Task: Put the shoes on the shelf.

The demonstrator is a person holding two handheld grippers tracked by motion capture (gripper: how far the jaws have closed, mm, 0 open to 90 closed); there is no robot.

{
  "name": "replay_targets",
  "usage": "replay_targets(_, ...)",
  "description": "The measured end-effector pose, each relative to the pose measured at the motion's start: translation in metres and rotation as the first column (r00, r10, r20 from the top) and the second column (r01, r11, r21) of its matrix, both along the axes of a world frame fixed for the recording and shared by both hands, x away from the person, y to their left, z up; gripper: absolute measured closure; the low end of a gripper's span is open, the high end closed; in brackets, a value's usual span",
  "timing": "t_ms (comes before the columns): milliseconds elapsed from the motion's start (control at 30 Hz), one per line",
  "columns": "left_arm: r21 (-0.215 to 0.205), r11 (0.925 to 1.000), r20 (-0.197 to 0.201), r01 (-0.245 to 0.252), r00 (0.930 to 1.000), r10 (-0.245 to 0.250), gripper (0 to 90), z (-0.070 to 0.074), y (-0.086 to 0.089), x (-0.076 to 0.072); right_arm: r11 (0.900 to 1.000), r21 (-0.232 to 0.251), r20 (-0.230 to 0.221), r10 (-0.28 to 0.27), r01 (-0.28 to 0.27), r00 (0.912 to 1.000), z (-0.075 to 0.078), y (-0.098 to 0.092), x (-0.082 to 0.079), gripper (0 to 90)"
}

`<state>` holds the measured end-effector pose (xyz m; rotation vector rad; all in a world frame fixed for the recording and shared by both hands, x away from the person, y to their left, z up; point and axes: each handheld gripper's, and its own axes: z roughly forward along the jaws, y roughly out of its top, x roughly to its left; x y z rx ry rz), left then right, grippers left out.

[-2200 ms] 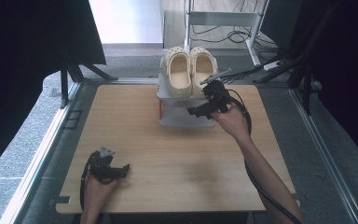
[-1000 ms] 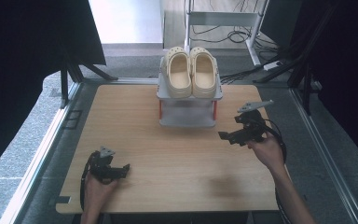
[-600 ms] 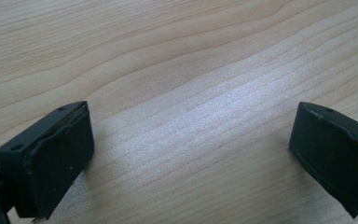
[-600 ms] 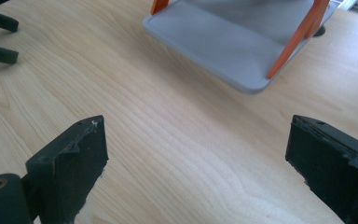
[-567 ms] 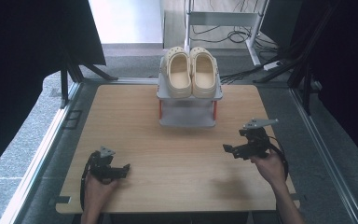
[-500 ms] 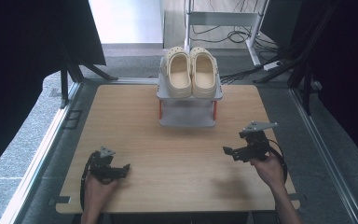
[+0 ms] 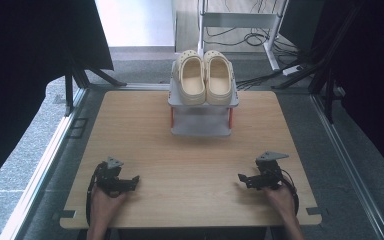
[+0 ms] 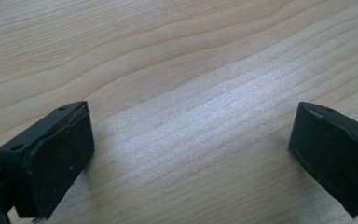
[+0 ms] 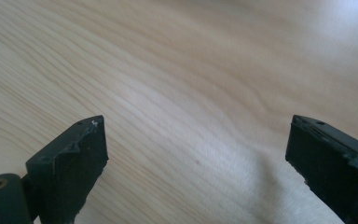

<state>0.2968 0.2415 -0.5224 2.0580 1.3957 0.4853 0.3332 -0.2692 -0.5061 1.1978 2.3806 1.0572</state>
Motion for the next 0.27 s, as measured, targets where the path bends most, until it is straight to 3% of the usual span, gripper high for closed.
replay_targets(67, 0.000, 1.0000, 0.000, 0.000, 1.0000, 0.000, 0.0, 0.0000, 0.0000, 0.0000, 1.000, -0.015, -0.007, -0.004, 0.004, 1.0000, -0.0098, 0.0001, -0.0008, 3.1)
replay_targets(167, 0.001, 1.0000, 0.001, 0.000, 1.0000, 0.000, 0.0, 0.0000, -0.0001, -0.0001, 0.998, -0.066, 0.030, -0.007, 0.009, 0.9995, -0.0122, 0.0035, -0.0035, 3.4)
replay_targets(267, 0.001, 1.0000, 0.000, 0.000, 1.0000, 0.000, 0.0, 0.0000, -0.0002, -0.0002, 0.998, -0.069, 0.026, -0.005, 0.007, 0.9997, -0.0125, 0.0040, -0.0044, 3.3)
